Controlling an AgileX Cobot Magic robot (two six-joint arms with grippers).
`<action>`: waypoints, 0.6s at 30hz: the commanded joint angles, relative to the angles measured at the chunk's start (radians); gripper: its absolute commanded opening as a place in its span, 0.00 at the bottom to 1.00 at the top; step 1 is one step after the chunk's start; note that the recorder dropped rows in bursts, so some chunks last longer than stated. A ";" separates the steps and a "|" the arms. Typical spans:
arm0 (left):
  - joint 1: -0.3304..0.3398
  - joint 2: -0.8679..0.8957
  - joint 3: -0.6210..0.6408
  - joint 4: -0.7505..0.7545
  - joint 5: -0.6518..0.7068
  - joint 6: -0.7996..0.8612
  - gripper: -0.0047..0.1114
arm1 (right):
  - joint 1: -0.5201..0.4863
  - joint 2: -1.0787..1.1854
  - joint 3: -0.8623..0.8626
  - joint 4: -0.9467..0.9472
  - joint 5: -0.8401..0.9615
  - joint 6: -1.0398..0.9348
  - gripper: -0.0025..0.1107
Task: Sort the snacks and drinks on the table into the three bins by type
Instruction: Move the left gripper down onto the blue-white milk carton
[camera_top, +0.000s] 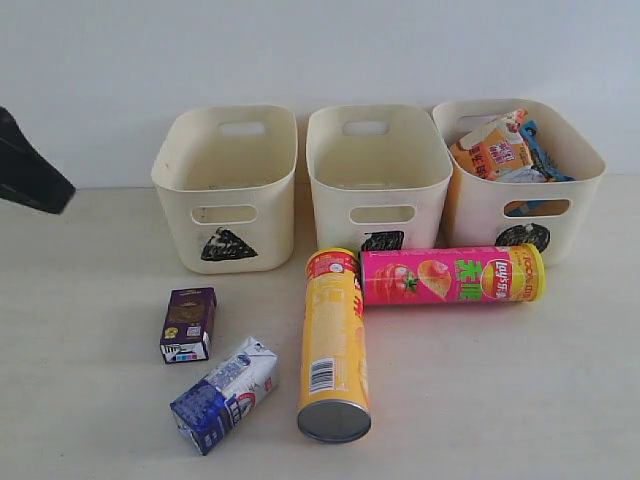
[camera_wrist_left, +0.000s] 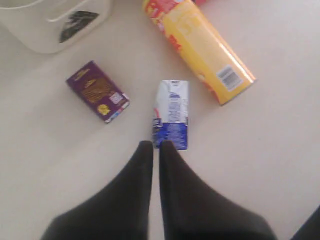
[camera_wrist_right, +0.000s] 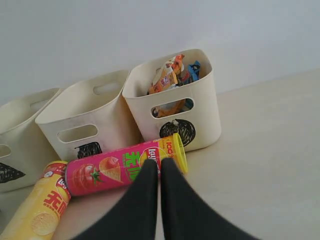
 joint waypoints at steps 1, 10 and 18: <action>-0.120 0.048 0.022 -0.010 0.025 0.047 0.07 | 0.003 -0.007 0.005 0.000 0.001 0.001 0.02; -0.304 0.229 0.059 0.151 -0.029 0.023 0.07 | 0.003 -0.007 0.005 0.000 0.001 0.001 0.02; -0.353 0.435 0.068 0.175 -0.138 -0.039 0.35 | 0.003 -0.007 0.005 0.000 0.001 0.001 0.02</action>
